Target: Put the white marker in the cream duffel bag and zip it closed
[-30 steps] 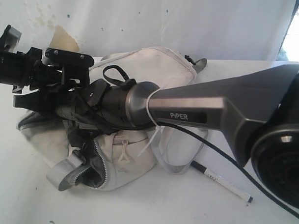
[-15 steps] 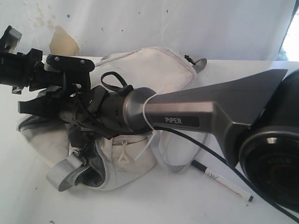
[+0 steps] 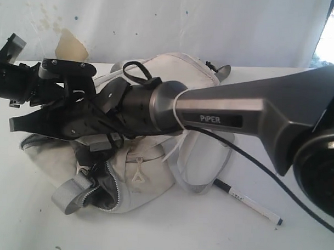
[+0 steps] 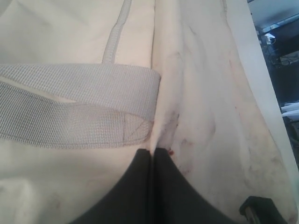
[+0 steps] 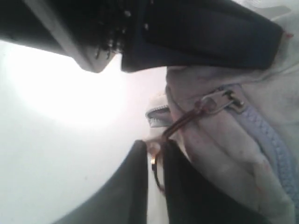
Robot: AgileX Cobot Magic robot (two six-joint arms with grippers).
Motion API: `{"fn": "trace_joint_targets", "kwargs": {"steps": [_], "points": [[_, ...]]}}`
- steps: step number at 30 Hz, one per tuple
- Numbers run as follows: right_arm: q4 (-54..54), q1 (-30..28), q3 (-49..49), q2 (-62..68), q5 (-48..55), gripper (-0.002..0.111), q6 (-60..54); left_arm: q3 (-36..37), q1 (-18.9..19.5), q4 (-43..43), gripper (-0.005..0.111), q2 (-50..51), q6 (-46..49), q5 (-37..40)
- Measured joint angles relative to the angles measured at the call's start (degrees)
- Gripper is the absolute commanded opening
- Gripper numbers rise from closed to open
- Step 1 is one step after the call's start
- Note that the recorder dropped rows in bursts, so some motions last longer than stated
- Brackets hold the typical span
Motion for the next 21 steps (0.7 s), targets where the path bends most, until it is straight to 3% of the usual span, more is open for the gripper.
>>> {"fn": "trace_joint_targets", "kwargs": {"steps": [8, 13, 15, 21], "points": [[-0.38, -4.29, 0.00, -0.97, 14.44, 0.000, 0.66, 0.00, 0.00, 0.00, 0.001, 0.00, 0.00, -0.12], [-0.78, -5.79, 0.00, -0.97, 15.72, 0.001, 1.06, 0.00, 0.00, 0.00, 0.001, 0.00, 0.00, -0.12], [-0.78, -5.92, 0.00, -0.97, 15.61, 0.008, 1.06, 0.00, 0.00, 0.00, 0.001, 0.00, 0.00, -0.12], [1.12, -5.91, 0.00, -0.97, 15.53, 0.045, 1.06, 0.00, 0.00, -0.22, 0.001, 0.00, 0.00, 0.64]]}}
